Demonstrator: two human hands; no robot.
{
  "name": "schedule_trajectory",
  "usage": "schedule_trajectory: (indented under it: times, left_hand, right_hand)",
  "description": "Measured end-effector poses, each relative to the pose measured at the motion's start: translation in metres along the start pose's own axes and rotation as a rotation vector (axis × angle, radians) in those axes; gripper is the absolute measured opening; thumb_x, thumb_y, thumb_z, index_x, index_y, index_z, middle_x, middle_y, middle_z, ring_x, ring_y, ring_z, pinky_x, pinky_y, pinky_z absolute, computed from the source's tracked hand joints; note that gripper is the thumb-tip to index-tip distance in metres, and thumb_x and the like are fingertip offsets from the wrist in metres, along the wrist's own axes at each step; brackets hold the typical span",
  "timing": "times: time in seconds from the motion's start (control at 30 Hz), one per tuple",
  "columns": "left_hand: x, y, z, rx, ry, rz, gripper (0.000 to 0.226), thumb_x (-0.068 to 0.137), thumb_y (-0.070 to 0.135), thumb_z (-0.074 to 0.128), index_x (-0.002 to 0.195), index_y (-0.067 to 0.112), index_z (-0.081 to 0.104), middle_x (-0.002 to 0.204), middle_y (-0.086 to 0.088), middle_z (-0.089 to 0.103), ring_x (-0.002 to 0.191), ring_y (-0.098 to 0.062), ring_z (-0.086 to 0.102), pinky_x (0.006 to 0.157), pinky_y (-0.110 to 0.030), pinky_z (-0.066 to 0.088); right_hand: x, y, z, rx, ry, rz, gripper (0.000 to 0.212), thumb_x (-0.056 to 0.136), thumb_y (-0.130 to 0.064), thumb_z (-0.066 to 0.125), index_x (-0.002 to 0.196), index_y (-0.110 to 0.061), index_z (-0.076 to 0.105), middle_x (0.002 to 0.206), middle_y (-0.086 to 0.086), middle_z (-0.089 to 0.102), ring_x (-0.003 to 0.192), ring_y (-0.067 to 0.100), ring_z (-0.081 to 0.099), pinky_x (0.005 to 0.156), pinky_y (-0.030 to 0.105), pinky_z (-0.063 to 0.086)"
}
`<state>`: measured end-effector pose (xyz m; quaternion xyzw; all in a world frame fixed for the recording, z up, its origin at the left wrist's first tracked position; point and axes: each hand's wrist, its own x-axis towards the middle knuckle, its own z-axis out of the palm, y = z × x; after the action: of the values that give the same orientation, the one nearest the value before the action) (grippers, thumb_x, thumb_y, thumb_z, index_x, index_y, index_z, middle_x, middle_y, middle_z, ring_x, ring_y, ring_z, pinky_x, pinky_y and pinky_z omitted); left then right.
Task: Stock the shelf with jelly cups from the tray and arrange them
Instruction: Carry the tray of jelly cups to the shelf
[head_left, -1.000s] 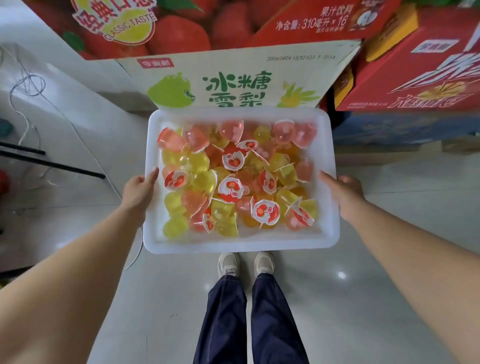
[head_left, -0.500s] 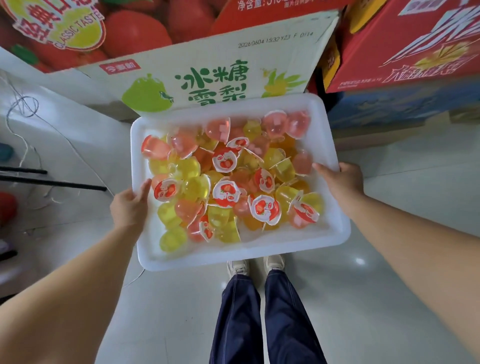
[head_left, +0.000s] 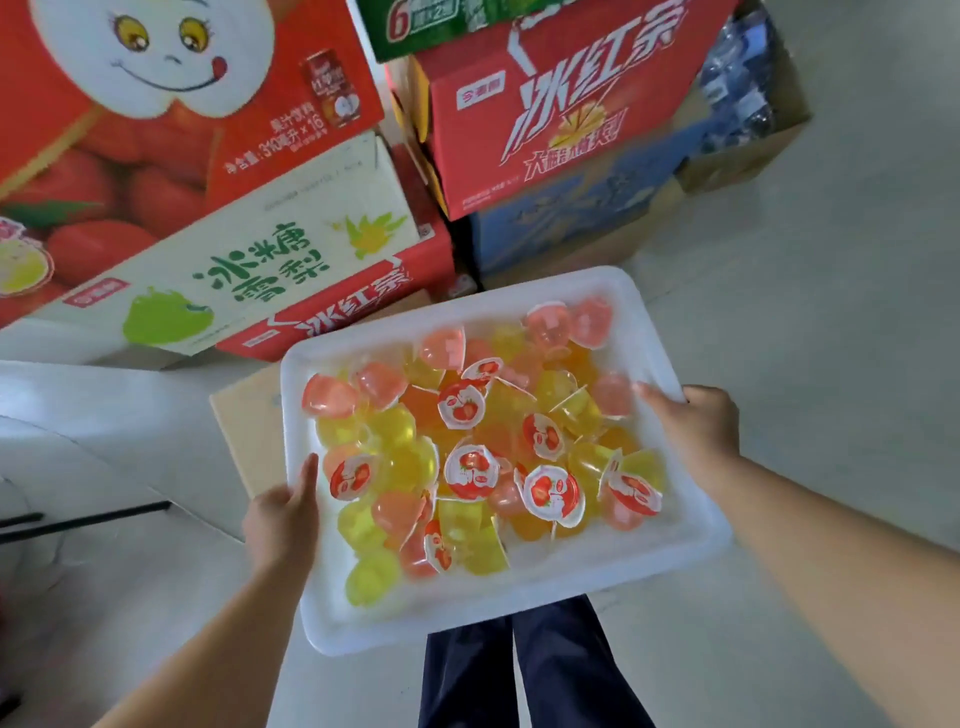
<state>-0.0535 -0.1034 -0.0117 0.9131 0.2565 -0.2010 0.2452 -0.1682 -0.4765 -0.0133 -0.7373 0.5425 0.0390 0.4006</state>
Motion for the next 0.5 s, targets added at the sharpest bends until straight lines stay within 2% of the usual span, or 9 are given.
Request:
schedule_trajectory:
  times: [0.17,0.3,0.43,0.5]
  left_hand:
    - [-0.049,0.06,0.016,0.039,-0.072,0.14,0.061,0.09,0.051,0.05,0.05,0.011,0.03,0.049,-0.007,0.032,0.052,-0.023,0.035,0.052,-0.034,0.024]
    - [-0.092,0.118,0.036,0.131,-0.113,0.263,0.064,0.09,0.055,0.046,0.06,-0.001,0.052,0.06,-0.016,0.053,0.064,-0.031,0.053,0.062,-0.036,0.039]
    - [-0.136,0.176,0.061,0.158,-0.141,0.38,0.054,0.091,0.049,0.05,0.062,0.003,0.054,0.058,-0.008,0.049,0.057,-0.025,0.047,0.055,-0.031,0.034]
    - [-0.159,0.204,0.074,0.161,-0.171,0.423,0.05,0.09,0.047,0.053,0.061,0.006,0.053,0.057,-0.005,0.048,0.059,-0.025,0.048,0.057,-0.03,0.035]
  right_hand:
    - [-0.019,0.048,-0.08,0.098,0.159,0.104,0.062,0.075,-0.045,0.075,0.049,-0.019,0.024,0.051,-0.001,0.019,0.053,0.019,0.021,0.052,0.03,0.017]
    - [-0.025,0.081,-0.142,0.163,0.251,0.197,0.06,0.073,-0.043,0.076,0.047,-0.018,0.027,0.049,-0.001,0.022,0.051,0.019,0.023,0.05,0.029,0.019]
    - [-0.022,0.113,-0.201,0.193,0.299,0.305,0.049,0.078,-0.021,0.069,0.044,-0.015,0.035,0.043,0.0,0.031,0.044,0.019,0.03,0.047,0.026,0.026]
    - [-0.019,0.127,-0.229,0.206,0.322,0.344,0.045,0.078,-0.017,0.066,0.045,-0.013,0.035,0.043,0.001,0.033,0.044,0.02,0.031,0.048,0.026,0.026]
